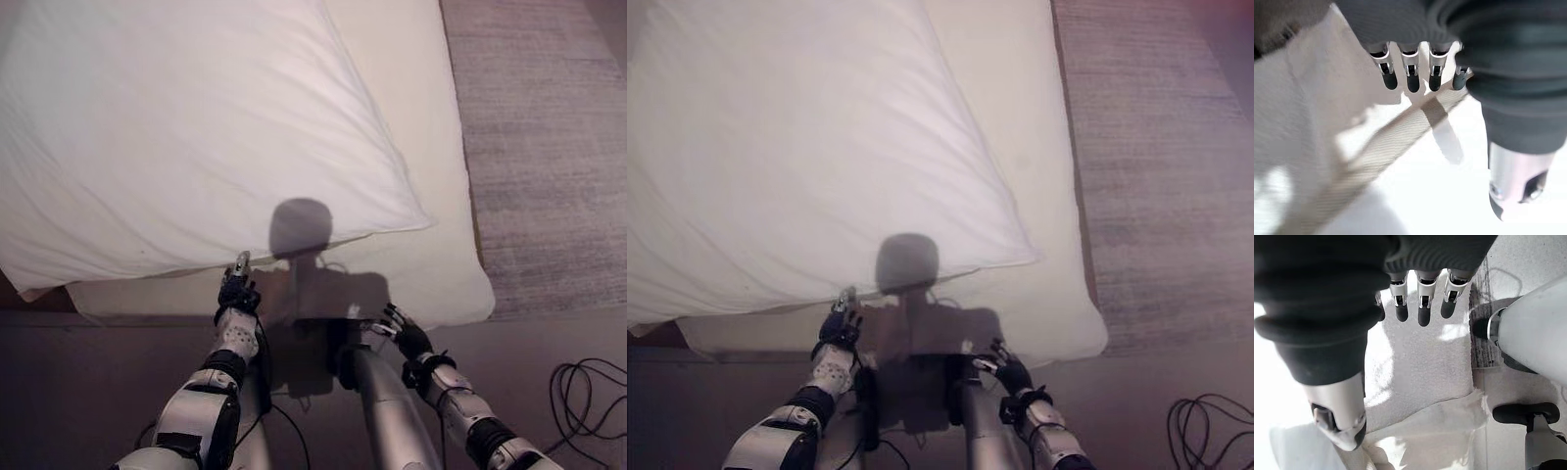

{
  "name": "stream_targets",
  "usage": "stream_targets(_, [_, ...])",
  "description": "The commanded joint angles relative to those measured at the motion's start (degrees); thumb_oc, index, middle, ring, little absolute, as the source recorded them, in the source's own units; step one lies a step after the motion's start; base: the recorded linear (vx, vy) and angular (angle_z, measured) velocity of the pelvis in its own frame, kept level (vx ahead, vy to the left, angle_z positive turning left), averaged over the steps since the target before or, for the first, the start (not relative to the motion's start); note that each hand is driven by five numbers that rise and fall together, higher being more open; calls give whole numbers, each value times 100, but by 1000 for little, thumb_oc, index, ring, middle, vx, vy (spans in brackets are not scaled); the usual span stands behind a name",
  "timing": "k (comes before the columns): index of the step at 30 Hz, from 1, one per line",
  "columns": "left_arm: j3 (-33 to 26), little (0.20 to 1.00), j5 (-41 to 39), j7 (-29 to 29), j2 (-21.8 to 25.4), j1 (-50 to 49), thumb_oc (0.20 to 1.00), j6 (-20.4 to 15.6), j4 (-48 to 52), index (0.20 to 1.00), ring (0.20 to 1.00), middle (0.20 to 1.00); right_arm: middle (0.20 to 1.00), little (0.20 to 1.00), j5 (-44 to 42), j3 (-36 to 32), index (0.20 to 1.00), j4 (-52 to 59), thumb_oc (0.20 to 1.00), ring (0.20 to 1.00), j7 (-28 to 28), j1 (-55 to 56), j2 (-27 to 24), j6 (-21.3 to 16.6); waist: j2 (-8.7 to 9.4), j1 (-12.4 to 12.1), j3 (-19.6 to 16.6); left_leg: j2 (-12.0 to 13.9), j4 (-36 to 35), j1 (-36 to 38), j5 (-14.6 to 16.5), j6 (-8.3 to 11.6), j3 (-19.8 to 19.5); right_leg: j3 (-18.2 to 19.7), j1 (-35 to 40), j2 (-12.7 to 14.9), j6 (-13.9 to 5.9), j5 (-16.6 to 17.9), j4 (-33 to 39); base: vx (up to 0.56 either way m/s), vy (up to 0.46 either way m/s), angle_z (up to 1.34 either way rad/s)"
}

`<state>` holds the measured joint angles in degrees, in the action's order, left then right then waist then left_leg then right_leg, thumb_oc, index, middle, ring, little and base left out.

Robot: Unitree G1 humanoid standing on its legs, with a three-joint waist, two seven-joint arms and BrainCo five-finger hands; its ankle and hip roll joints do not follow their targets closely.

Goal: Make the bed

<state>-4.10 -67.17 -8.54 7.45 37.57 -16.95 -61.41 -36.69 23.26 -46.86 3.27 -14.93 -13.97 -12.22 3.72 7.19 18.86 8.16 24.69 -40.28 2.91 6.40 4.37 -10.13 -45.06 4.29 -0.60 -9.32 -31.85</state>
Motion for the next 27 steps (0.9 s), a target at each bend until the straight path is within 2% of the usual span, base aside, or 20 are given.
stream_targets(1, [-83,1000,-300,-65,-37,244,1000,-337,310,1000,1000,1000,1000,1000,-92,208,1000,549,1000,1000,92,184,-125,-255,-14,162,-214,-309,321,-458,161,-446,242,95,233,-107,-277,820,843,10,17,4])
stream_targets(5, [-20,1000,-366,-421,-105,611,1000,-475,422,1000,1000,1000,1000,1000,-127,208,1000,603,1000,1000,14,161,-154,-276,-61,180,-174,-320,243,-553,88,-449,228,30,149,-84,-281,818,864,12,5,5])
stream_targets(8, [-135,1000,-449,-527,34,863,1000,-594,428,1000,1000,1000,1000,1000,-208,248,1000,619,1000,1000,-11,60,-107,-295,-55,182,-137,-300,224,-607,84,-440,242,62,90,-109,-298,848,912,17,19,10])
stream_targets(14, [-220,1000,-509,-636,177,1129,1000,-763,585,1000,1000,1000,1000,1000,-173,307,1000,691,1000,1000,-32,46,-132,-293,-74,198,-160,-306,201,-698,57,-431,223,47,24,-104,-297,847,930,14,-6,1])
stream_targets(21, [-227,1000,-450,-670,380,1255,1000,-759,578,1000,1000,1000,1000,1000,-223,348,1000,669,1000,1000,-52,53,-91,-301,-69,198,-168,-304,229,-774,52,-429,154,0,-35,-118,-282,840,906,0,0,0])
stream_targets(22, [-215,736,-444,-677,387,1253,736,-779,602,736,736,736,1000,1000,-211,352,1000,672,1000,1000,-72,60,-87,-322,-69,190,-163,-301,232,-783,50,-432,146,0,-49,-119,-280,841,888,0,0,0])
stream_targets(23, [-214,736,-443,-679,386,1251,736,-780,604,736,736,736,1000,1000,-210,351,1000,672,1000,1000,-73,61,-87,-323,-69,190,-164,-301,232,-784,50,-432,146,-1,-50,-118,-280,840,886,0,0,0])
stream_targets(24, [-207,410,-440,-691,369,1241,410,-792,621,410,410,410,1000,1000,-209,360,1000,681,1000,1000,-89,71,-83,-335,-70,186,-163,-300,245,-790,52,-432,147,0,-56,-116,-278,839,878,0,0,0])
stream_targets(25, [-199,200,-441,-713,354,1239,200,-802,634,200,200,200,1000,1000,-212,372,1000,674,1000,1000,-114,63,-69,-329,-74,183,-154,-304,248,-793,51,-432,143,-1,-54,-112,-277,843,881,0,0,0])
stream_targets(27, [-196,200,-443,-725,340,1222,200,-824,673,200,200,200,1000,1000,-213,375,1000,672,1000,1000,-124,60,-60,-328,-79,171,-150,-306,256,-792,55,-434,143,-1,-44,-108,-274,843,885,0,0,0])
